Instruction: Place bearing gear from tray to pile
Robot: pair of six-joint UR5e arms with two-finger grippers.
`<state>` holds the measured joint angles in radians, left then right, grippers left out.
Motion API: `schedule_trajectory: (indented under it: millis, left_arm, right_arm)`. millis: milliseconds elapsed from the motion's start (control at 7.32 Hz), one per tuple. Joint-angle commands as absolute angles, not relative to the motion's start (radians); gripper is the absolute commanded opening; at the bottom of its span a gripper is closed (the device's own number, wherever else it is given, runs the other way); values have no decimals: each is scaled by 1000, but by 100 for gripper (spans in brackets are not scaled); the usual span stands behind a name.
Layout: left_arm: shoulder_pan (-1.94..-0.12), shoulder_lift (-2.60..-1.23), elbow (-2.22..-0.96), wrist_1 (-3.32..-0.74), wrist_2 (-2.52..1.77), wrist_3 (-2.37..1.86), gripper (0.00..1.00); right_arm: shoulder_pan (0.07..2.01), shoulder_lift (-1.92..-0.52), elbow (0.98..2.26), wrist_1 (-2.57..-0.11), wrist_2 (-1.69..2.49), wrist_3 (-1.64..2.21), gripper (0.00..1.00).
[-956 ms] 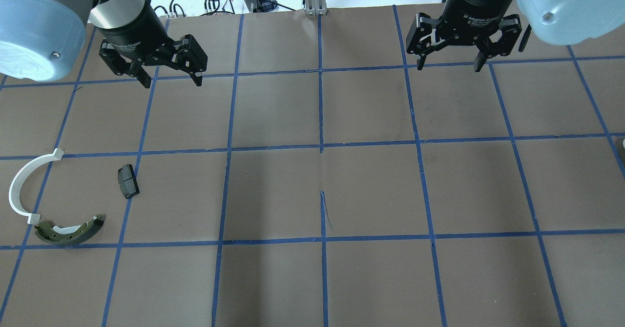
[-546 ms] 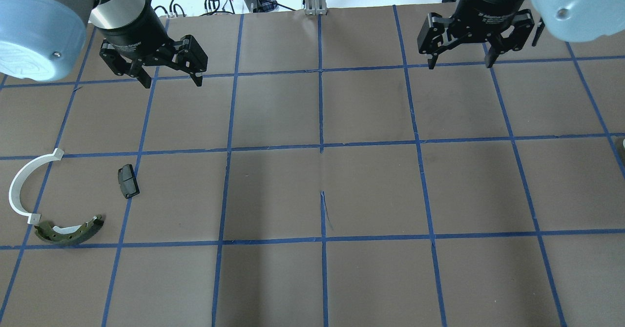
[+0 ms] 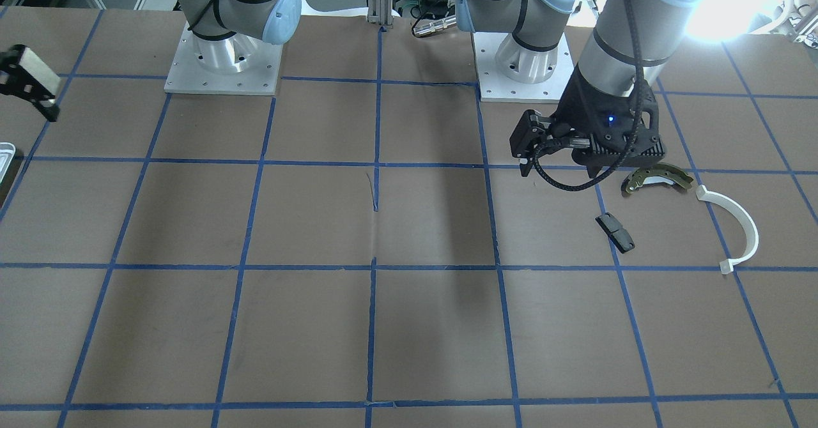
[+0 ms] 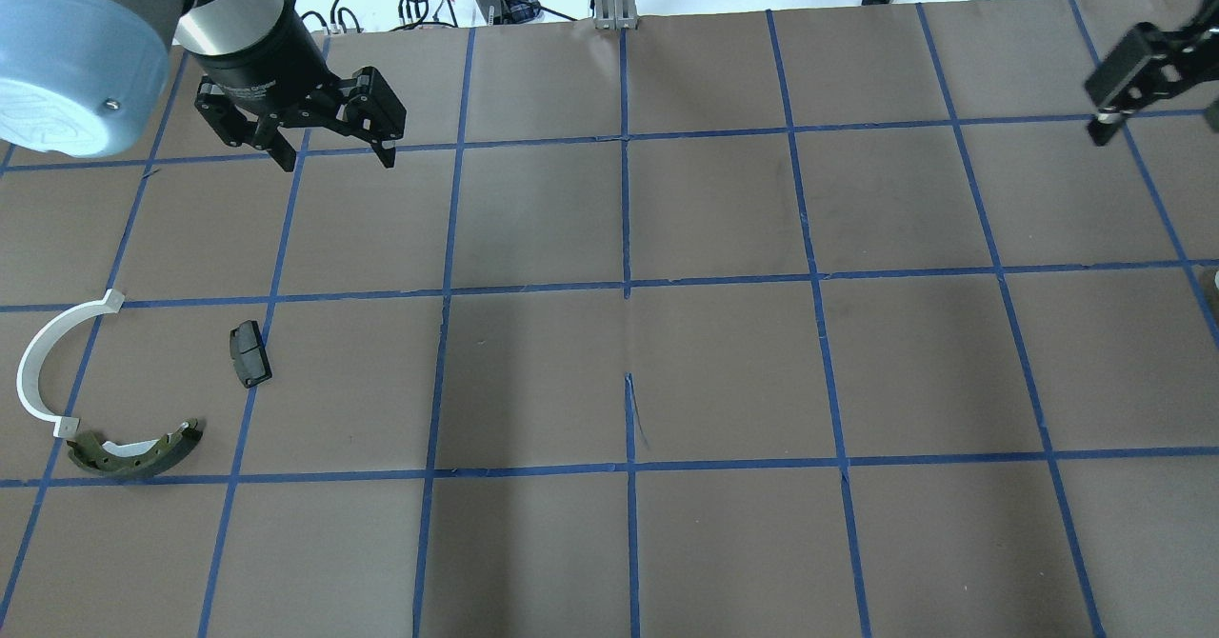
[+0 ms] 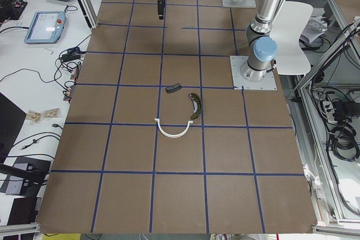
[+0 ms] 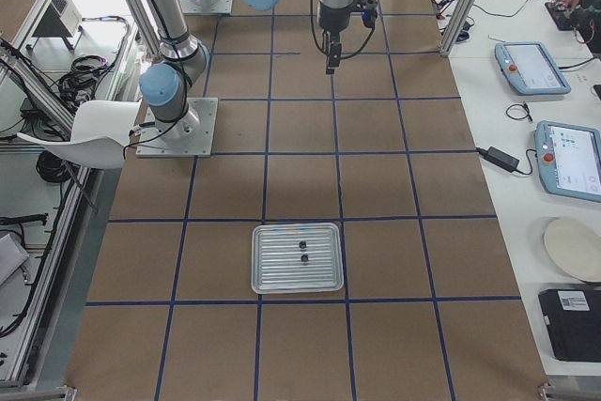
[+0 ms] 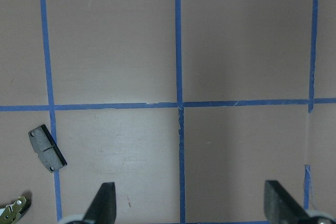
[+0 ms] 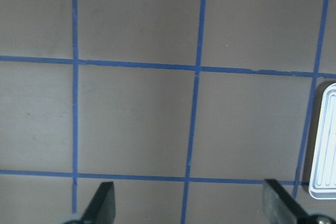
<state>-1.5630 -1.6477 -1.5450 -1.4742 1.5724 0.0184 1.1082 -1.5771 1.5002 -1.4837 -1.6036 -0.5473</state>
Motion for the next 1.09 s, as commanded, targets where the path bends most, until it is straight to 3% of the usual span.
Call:
schedule_trajectory:
  millis: [0,410,956]
  left_arm:
    - [-1563,-1646,-1548,-1474,1572,18,100]
    - [-1563,-1646,-1549,-1474,1572,18,100]
    - [-1563,-1646,-1548,-1474,1572,18,100]
  right_arm:
    - [822,-1550,1514,-1497,-1600,-915,100]
    - [614,-1351,1516,-1722,-1603,-1431,100]
    - [545,-1086,1526,-1972,-1585,-1948,100]
